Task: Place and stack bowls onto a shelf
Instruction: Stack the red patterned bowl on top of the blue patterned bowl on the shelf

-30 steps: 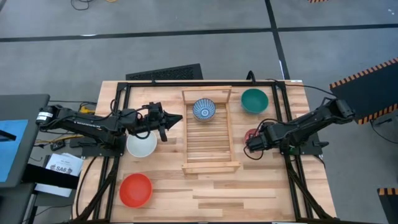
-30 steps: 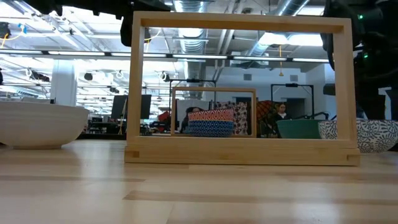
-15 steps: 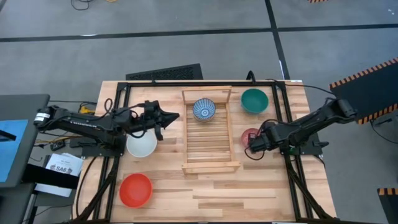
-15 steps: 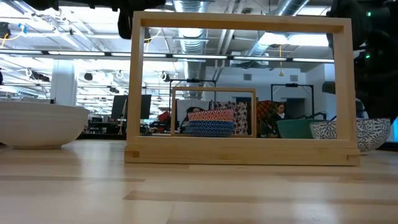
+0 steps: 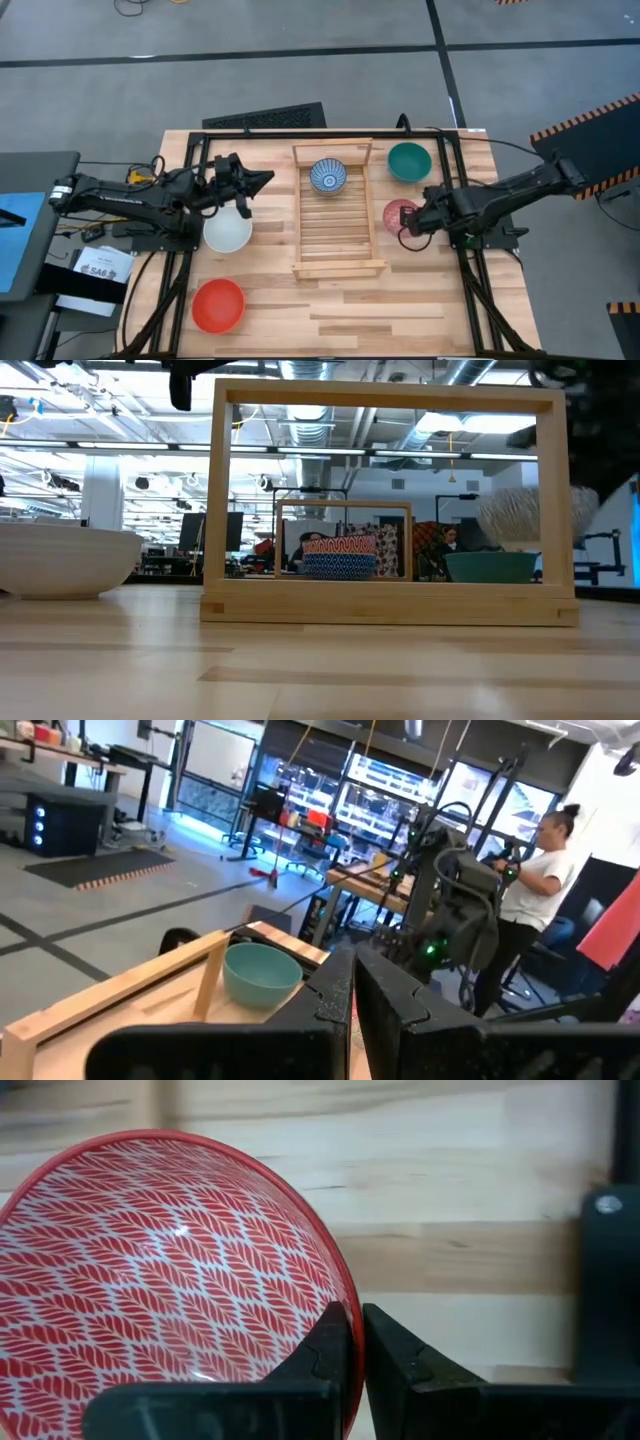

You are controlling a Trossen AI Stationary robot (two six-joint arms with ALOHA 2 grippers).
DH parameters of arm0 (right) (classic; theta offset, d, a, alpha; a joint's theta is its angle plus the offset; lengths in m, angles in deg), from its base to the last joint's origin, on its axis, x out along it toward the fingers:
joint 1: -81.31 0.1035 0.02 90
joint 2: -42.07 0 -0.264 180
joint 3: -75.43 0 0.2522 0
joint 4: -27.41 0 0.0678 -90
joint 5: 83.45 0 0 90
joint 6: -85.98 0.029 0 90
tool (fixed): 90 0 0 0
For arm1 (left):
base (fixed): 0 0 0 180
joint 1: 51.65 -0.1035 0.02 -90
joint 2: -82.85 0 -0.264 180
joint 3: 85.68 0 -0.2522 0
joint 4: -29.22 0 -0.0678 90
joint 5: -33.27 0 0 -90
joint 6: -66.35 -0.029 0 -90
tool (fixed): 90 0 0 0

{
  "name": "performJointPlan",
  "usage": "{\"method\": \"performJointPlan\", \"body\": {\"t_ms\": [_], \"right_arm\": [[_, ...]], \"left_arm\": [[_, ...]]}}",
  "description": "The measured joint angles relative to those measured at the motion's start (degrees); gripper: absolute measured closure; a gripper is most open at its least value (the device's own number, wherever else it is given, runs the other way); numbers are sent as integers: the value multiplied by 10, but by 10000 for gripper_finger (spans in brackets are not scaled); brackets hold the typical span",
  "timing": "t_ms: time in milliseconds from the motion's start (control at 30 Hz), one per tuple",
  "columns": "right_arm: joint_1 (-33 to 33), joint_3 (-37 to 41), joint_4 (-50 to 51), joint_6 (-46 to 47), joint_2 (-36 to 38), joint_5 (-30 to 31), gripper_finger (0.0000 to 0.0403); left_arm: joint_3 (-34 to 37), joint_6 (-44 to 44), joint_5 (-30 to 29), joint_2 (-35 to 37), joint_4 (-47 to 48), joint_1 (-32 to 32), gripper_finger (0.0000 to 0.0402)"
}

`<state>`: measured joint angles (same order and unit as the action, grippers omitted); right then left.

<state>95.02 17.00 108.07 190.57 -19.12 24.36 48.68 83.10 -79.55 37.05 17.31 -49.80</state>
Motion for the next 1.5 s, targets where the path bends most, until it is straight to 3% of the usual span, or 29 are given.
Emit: {"method": "performJointPlan", "body": {"t_ms": [133,367,767,1133,1500], "right_arm": [[-35,-25,-26,-83,3,-11,364],[-108,-70,-163,-250,-48,-41,364],[-255,-315,-199,-524,-253,-61,364],[-323,-396,-200,-551,-398,-75,363],[-334,-402,-227,-536,-432,-80,363]], "left_arm": [[0,0,-6,0,5,0,401],[0,0,-23,-4,5,0,401],[0,2,-35,-4,6,0,401],[0,2,-35,-4,8,0,401],[0,2,-35,-4,10,0,401]]}}
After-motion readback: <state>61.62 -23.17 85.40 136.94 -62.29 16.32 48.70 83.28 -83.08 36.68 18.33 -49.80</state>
